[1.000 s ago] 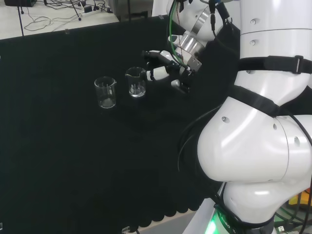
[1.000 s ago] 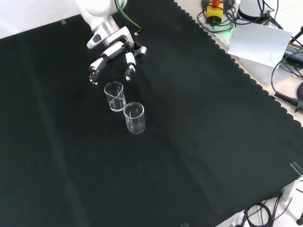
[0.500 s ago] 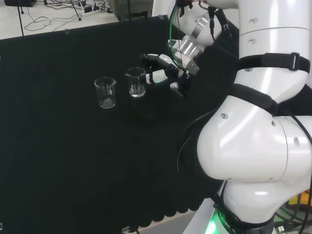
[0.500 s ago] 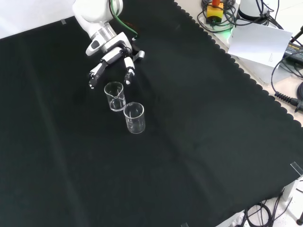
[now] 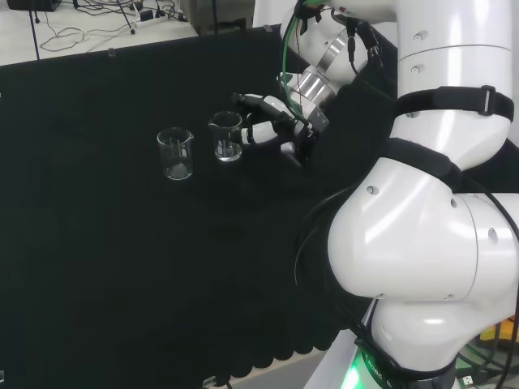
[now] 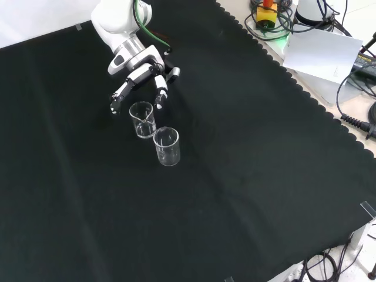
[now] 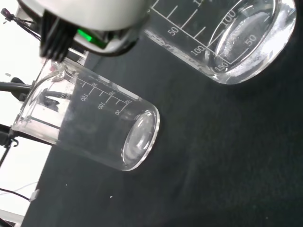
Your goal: Pick up the beaker on the right.
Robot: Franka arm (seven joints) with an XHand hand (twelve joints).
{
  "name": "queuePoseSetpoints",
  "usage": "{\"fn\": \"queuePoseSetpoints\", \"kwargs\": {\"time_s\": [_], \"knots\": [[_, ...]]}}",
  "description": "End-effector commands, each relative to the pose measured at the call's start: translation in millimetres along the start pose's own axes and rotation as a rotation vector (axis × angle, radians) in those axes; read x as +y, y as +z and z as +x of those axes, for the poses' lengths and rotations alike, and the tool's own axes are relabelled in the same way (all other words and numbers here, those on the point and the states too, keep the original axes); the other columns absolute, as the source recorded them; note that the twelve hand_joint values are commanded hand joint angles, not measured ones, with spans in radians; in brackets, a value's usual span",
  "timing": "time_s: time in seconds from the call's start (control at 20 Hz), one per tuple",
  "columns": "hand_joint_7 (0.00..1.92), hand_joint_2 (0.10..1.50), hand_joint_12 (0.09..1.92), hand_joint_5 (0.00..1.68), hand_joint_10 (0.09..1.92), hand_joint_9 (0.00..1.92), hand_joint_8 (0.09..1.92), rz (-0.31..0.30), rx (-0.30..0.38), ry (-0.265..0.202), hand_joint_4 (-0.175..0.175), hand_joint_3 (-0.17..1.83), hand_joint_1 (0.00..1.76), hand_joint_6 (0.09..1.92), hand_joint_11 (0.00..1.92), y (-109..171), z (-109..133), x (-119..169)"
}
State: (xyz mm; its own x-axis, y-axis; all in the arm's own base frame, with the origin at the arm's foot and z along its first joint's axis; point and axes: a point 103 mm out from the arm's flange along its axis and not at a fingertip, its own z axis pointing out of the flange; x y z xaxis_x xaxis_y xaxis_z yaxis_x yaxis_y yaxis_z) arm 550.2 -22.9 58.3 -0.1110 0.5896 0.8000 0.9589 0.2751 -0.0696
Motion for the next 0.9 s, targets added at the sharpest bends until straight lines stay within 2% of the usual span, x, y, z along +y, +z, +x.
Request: {"fn": "queuePoseSetpoints", "kwargs": {"time_s": [0.05,0.5,0.9], "knots": [[0.07,0.51,1.27,0.36,0.64,0.18,0.60,-0.013,0.018,-0.028,-0.033,0.63,1.01,0.09,0.00,6.5,1.0,3.1],[0.13,0.48,1.28,0.43,0.63,0.23,0.61,-0.015,0.041,-0.023,-0.029,0.70,1.03,0.09,0.00,15.6,-4.7,6.6],[0.22,0.47,1.31,0.49,0.63,0.30,0.63,-0.035,0.071,-0.040,-0.031,0.72,1.04,0.09,0.00,17.9,-4.6,11.4]]}}
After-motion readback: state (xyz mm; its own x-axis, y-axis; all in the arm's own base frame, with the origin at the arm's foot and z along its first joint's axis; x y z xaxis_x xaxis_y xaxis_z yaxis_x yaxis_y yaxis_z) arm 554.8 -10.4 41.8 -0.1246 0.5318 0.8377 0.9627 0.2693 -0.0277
